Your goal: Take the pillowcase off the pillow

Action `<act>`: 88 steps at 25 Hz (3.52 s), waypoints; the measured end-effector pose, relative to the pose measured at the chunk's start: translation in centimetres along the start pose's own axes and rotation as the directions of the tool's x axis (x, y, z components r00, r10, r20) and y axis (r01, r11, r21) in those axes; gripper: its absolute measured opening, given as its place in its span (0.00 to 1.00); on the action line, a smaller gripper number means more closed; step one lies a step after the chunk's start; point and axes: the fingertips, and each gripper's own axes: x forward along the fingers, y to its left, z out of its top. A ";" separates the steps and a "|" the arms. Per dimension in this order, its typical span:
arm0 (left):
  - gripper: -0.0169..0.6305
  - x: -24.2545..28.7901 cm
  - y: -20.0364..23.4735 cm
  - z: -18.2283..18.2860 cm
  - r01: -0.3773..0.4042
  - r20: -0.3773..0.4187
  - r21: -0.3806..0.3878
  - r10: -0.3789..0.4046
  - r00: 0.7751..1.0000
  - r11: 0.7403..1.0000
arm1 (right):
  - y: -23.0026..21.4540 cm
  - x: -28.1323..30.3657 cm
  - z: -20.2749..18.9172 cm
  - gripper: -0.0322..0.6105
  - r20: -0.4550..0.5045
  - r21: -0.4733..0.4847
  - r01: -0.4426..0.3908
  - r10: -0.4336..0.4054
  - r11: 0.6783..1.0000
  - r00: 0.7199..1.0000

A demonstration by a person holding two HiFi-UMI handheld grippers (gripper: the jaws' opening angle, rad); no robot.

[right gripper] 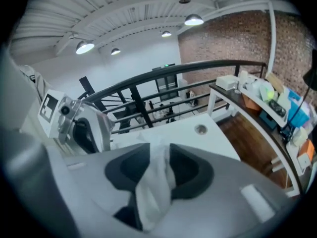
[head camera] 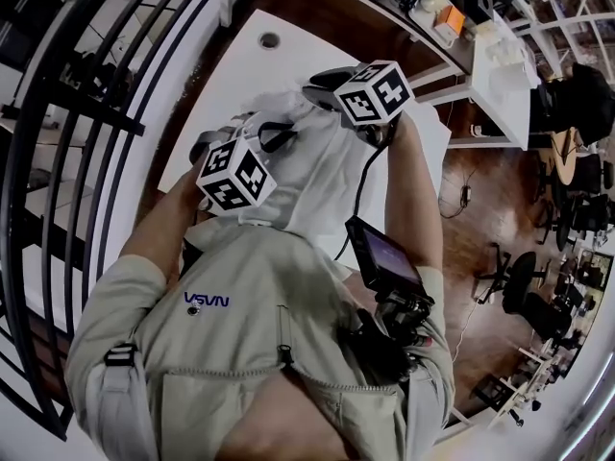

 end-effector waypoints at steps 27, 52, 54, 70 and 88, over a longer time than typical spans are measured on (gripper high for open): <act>0.07 -9.1 3.2 1.9 -0.014 0.302 -0.244 0.089 0.949 0.970 | -12.7 -8.5 -12.8 0.06 -0.198 0.411 0.557 -0.526 0.722 0.827; 0.62 -3.5 -2.7 -13.0 0.187 0.164 -0.721 -0.099 0.982 0.667 | 9.1 -8.6 -20.1 0.34 0.123 0.649 0.495 -0.721 0.578 0.681; 0.62 -2.7 -4.0 -13.4 0.183 0.137 -0.707 -0.121 0.983 0.683 | 10.6 -7.1 -20.4 0.36 0.103 0.627 0.514 -0.715 0.586 0.691; 0.07 -3.2 -2.9 -9.2 -0.192 -0.023 -0.630 0.228 0.973 0.752 | 9.1 -8.7 -24.9 0.06 0.102 0.447 0.673 -0.781 0.589 0.616; 0.11 -2.7 1.6 -15.4 -0.202 -0.055 -0.646 0.219 0.974 0.736 | 8.0 -9.8 -30.4 0.08 -0.061 0.597 0.701 -0.850 0.389 0.524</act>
